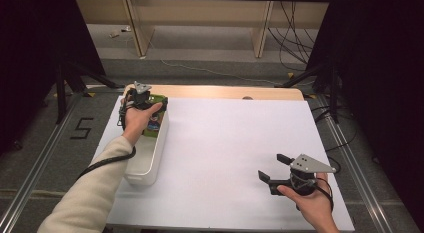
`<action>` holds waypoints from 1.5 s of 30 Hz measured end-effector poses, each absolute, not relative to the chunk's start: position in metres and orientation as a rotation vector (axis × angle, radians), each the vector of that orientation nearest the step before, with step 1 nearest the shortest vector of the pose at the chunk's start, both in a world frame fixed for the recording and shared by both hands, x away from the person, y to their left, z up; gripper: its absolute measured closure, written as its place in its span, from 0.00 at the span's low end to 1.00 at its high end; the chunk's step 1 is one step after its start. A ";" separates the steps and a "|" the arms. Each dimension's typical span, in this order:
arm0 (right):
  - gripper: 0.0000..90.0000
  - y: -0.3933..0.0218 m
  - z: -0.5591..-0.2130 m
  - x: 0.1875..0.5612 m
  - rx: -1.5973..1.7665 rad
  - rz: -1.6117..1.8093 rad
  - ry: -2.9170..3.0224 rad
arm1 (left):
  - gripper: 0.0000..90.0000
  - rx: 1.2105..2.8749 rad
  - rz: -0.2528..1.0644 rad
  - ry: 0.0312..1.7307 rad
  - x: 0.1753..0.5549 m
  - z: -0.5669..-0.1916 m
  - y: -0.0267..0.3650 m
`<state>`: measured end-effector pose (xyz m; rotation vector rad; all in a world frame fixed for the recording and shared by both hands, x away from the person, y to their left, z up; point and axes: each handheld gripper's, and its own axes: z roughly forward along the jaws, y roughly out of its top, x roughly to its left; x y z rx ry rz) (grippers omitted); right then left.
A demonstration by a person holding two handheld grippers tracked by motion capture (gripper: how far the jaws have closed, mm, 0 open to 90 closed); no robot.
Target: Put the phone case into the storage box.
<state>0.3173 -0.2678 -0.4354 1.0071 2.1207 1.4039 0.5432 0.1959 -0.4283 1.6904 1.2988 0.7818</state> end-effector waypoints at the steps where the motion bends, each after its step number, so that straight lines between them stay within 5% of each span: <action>1: 0.14 -0.268 -0.435 0.317 1.007 1.404 2.121 | 0.17 1.691 0.782 1.298 0.543 -0.428 0.196; 23: 0.14 -0.268 -0.435 0.317 1.006 1.398 2.124 | 0.16 1.700 0.756 1.283 0.543 -0.431 0.196; 45: 0.14 -0.268 -0.436 0.317 1.003 1.400 2.128 | 0.04 1.700 0.741 1.272 0.545 -0.425 0.194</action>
